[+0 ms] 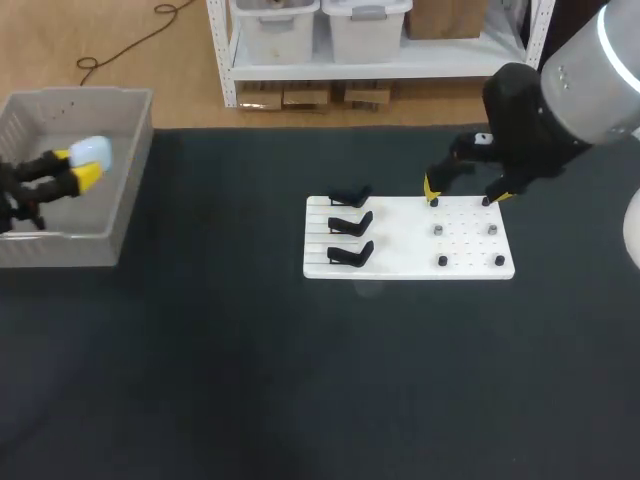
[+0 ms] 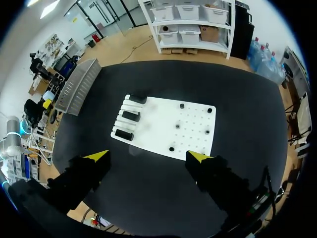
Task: Pick up each earbud case from the left stands, insert the matching earbuds, close the lid, and place the case in the box.
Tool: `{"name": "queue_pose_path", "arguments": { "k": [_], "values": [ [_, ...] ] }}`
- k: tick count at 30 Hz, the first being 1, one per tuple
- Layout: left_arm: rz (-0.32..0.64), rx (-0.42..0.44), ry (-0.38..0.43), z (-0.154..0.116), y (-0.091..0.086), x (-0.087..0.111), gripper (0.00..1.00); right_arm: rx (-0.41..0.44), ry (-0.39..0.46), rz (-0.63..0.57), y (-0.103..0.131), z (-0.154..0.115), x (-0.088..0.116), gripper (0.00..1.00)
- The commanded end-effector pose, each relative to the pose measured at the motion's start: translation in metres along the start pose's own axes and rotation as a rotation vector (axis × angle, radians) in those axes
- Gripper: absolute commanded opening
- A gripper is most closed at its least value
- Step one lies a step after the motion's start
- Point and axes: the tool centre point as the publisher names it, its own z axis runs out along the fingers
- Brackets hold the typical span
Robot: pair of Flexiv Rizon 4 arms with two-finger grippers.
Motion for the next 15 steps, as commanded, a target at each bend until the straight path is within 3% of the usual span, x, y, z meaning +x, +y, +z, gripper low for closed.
{"name": "queue_pose_path", "arguments": {
  "k": [1,15],
  "values": [
    [-0.004,-0.223,0.019,0.004,0.024,0.007,0.0,0.004,-0.006,0.001,0.0,0.0,0.002,1.0],
    [-0.055,-0.305,0.044,0.012,0.099,0.04,0.0,0.004,-0.006,0.001,0.0,0.0,0.002,1.0]
  ]
}}
